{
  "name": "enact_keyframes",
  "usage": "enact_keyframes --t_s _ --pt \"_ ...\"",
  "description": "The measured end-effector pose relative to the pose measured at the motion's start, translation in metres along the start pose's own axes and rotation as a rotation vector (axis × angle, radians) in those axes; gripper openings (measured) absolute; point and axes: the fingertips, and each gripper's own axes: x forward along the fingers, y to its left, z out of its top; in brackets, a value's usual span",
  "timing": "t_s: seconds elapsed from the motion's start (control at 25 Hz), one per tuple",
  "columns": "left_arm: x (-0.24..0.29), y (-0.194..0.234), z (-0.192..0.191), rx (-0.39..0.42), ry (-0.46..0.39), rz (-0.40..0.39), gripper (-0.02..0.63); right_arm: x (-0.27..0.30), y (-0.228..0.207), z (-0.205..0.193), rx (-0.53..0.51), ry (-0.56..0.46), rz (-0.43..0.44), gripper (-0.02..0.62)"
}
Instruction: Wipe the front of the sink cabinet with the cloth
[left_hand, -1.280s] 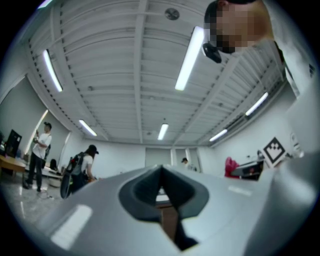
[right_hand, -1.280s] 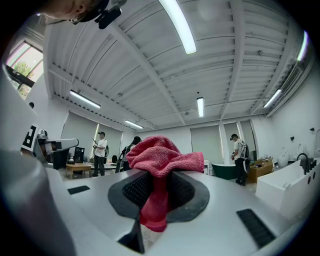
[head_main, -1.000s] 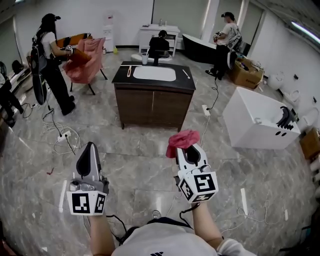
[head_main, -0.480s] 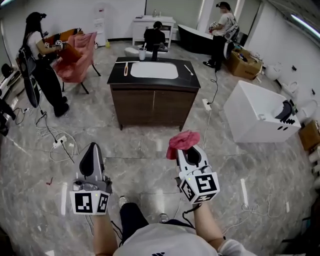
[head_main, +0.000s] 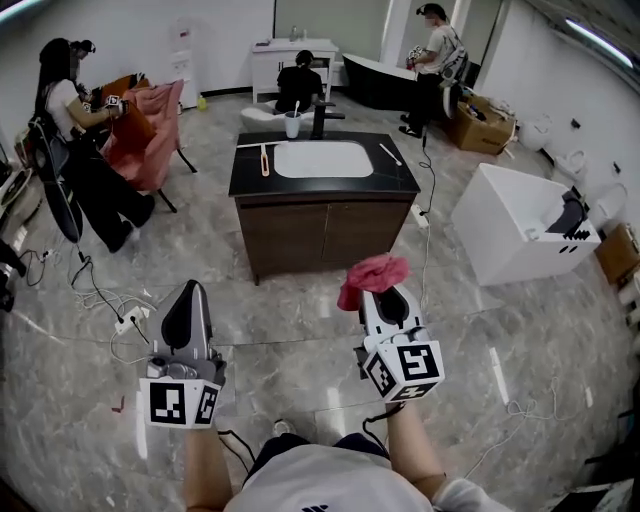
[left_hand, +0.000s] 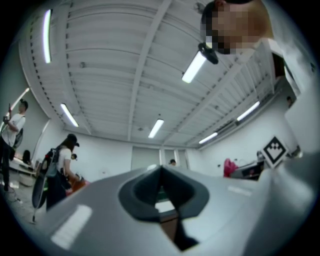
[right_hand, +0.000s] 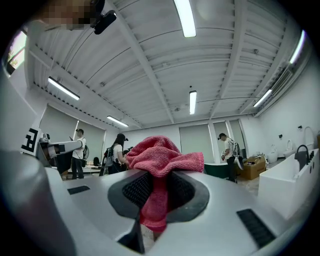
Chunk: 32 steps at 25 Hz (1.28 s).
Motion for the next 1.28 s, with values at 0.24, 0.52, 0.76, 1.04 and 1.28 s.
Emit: enact_keyframes --t_s 0.24,0.52,0.76,1.04,1.28 --pt "0.016 0.044 -0.016 -0.025 -0.001 -0.026 0.005 0.028 0.028 -0.010 -0.010 0.014 -0.032 0.069" --pt "0.048 0.061 -0.041 -0.074 0.011 -0.063 0.005 0.054 0.021 -0.020 -0.033 0.054 -0.080 0.069" --pt "0.085 0.079 -0.061 -0.082 0.025 -0.074 0.005 0.096 0.012 -0.028 -0.034 0.067 -0.081 0.069" --pt "0.141 0.102 -0.066 -0.041 0.012 -0.056 0.005 0.168 -0.005 -0.025 -0.030 0.051 -0.045 0.069" --pt "0.181 0.120 -0.074 -0.023 0.008 -0.017 0.005 0.222 -0.017 -0.025 -0.018 0.034 0.001 0.069"
